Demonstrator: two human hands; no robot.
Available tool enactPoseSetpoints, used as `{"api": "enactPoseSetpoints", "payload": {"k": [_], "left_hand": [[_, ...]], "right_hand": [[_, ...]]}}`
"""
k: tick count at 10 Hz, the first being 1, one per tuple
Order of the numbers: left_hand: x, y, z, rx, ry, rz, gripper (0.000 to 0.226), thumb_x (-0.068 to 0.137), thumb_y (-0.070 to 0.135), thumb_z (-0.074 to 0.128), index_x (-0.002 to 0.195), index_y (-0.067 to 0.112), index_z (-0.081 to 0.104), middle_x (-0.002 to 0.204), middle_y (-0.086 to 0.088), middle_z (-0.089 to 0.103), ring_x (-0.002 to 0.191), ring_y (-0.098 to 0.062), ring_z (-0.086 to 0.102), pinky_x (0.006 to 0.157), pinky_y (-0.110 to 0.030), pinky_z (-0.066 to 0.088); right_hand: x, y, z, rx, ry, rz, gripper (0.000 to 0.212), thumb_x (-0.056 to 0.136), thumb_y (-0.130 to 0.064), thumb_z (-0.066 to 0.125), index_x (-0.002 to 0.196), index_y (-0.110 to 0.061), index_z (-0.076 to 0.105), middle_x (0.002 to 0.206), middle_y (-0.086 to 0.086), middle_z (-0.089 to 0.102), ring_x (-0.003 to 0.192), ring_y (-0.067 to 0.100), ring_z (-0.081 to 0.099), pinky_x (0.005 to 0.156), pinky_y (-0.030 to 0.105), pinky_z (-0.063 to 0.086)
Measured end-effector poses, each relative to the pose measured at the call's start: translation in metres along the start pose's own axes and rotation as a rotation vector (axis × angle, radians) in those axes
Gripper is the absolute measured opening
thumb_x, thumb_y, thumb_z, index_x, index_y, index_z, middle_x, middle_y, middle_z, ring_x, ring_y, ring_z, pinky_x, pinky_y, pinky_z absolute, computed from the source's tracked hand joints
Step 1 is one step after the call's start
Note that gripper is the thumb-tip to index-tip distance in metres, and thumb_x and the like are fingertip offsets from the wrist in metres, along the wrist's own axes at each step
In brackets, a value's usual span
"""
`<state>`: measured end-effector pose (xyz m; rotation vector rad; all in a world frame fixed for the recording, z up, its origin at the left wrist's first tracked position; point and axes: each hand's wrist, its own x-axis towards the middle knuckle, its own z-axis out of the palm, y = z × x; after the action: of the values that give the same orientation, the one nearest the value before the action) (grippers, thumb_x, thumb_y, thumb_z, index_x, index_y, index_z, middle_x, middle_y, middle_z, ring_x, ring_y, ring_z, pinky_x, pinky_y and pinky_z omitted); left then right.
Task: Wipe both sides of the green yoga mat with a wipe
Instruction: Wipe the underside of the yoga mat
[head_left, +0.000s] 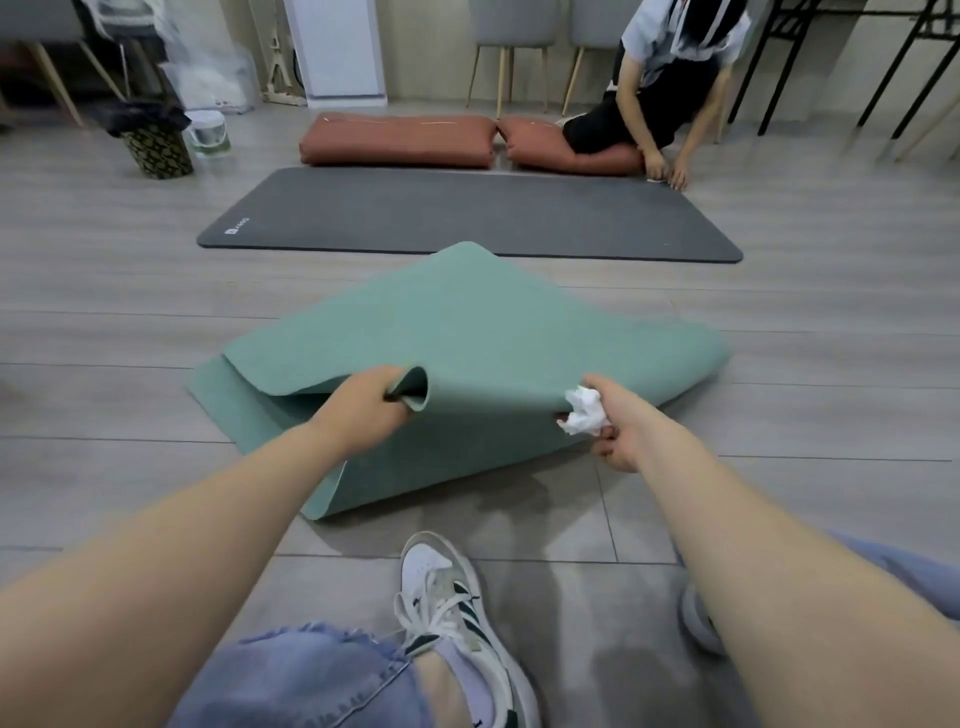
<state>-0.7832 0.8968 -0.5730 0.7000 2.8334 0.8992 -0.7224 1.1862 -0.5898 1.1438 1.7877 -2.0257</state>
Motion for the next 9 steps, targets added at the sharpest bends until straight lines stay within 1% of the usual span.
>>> {"api": "enactPoseSetpoints", "payload": {"k": [1, 2, 3, 4, 5, 6, 7, 8, 9], "left_hand": [[-0.032, -0.043, -0.011, -0.043, 0.029, -0.044, 0.035, 0.07, 0.037, 0.05, 0.091, 0.015, 0.068, 0.094, -0.002, 0.071, 0.096, -0.021, 0.065, 0.086, -0.039, 0.05], [-0.06, -0.062, -0.036, -0.12, -0.045, -0.079, 0.022, 0.071, 0.032, 0.053, 0.085, 0.043, 0.065, 0.088, 0.02, 0.069, 0.085, 0.011, 0.06, 0.081, -0.016, 0.046], [-0.071, -0.078, -0.053, -0.074, -0.185, -0.176, 0.056, 0.08, 0.012, 0.053, 0.081, 0.067, 0.061, 0.087, 0.038, 0.064, 0.084, 0.021, 0.057, 0.074, 0.0, 0.04], [-0.069, -0.093, -0.071, 0.07, -0.502, -0.431, 0.069, 0.085, -0.019, 0.029, 0.106, 0.032, 0.071, 0.099, 0.006, 0.066, 0.065, -0.012, 0.066, 0.057, -0.019, 0.051], [-0.054, -0.072, -0.082, 0.339, -0.671, -0.553, 0.062, 0.09, -0.011, 0.023, 0.133, 0.018, 0.056, 0.13, -0.003, 0.051, 0.06, -0.02, 0.068, 0.049, -0.024, 0.052], [-0.035, -0.031, -0.061, 0.446, -0.551, -0.365, 0.037, 0.104, 0.022, 0.039, 0.137, 0.019, 0.054, 0.139, -0.007, 0.054, 0.105, -0.026, 0.067, 0.08, -0.031, 0.055], [-0.029, 0.028, 0.017, 0.298, -0.555, -0.206, 0.068, 0.095, 0.059, 0.049, 0.147, 0.016, 0.042, 0.151, -0.004, 0.045, 0.137, -0.022, 0.044, 0.113, -0.033, 0.033], [-0.042, 0.068, 0.091, 0.334, -0.649, -0.18, 0.084, 0.08, 0.062, 0.067, 0.143, 0.015, 0.036, 0.144, -0.008, 0.051, 0.128, -0.028, 0.052, 0.102, -0.036, 0.043], [-0.045, 0.064, 0.125, 0.58, -0.493, -0.12, 0.055, 0.088, 0.03, 0.066, 0.134, 0.015, 0.041, 0.132, -0.008, 0.057, 0.12, -0.03, 0.058, 0.092, -0.037, 0.047]], "right_hand": [[0.003, 0.009, 0.011, -0.021, 0.015, 0.003, 0.033, 0.09, -0.051, 0.05, 0.073, -0.023, 0.049, 0.053, -0.001, 0.051, 0.026, 0.006, 0.026, 0.033, 0.013, 0.016], [0.004, 0.021, 0.021, -0.105, 0.021, 0.03, 0.033, 0.091, -0.043, 0.051, 0.066, -0.022, 0.045, 0.05, -0.001, 0.045, 0.026, 0.007, 0.025, 0.031, 0.013, 0.016], [0.005, 0.037, 0.033, -0.118, -0.01, 0.065, 0.032, 0.092, -0.024, 0.048, 0.062, -0.019, 0.04, 0.03, -0.003, 0.038, 0.026, 0.008, 0.027, 0.031, 0.012, 0.018], [0.008, 0.06, 0.041, -0.152, -0.006, 0.033, 0.026, 0.095, -0.022, 0.045, 0.069, -0.017, 0.042, 0.023, -0.006, 0.038, 0.048, 0.014, 0.038, 0.039, 0.023, 0.032], [0.007, 0.081, 0.04, -0.177, 0.02, 0.024, 0.022, 0.093, -0.02, 0.045, 0.072, -0.017, 0.043, 0.023, -0.008, 0.039, 0.052, 0.015, 0.038, 0.035, 0.021, 0.035], [0.004, 0.096, 0.035, -0.168, 0.038, 0.073, 0.023, 0.094, -0.018, 0.045, 0.071, -0.016, 0.042, 0.022, -0.007, 0.038, 0.053, 0.016, 0.038, 0.027, 0.011, 0.031], [0.001, 0.104, 0.037, -0.18, -0.013, 0.152, 0.026, 0.092, -0.019, 0.049, 0.067, -0.016, 0.044, 0.027, -0.004, 0.042, 0.033, 0.013, 0.041, 0.027, 0.01, 0.026], [-0.002, 0.106, 0.037, -0.217, -0.089, 0.227, 0.034, 0.088, -0.028, 0.059, 0.057, -0.021, 0.045, 0.037, -0.004, 0.046, 0.027, 0.005, 0.026, 0.03, 0.012, 0.015], [0.004, 0.105, 0.027, -0.204, -0.133, 0.231, 0.036, 0.089, -0.043, 0.059, 0.063, -0.02, 0.05, 0.042, 0.002, 0.053, 0.027, 0.005, 0.026, 0.03, 0.012, 0.013]]}}
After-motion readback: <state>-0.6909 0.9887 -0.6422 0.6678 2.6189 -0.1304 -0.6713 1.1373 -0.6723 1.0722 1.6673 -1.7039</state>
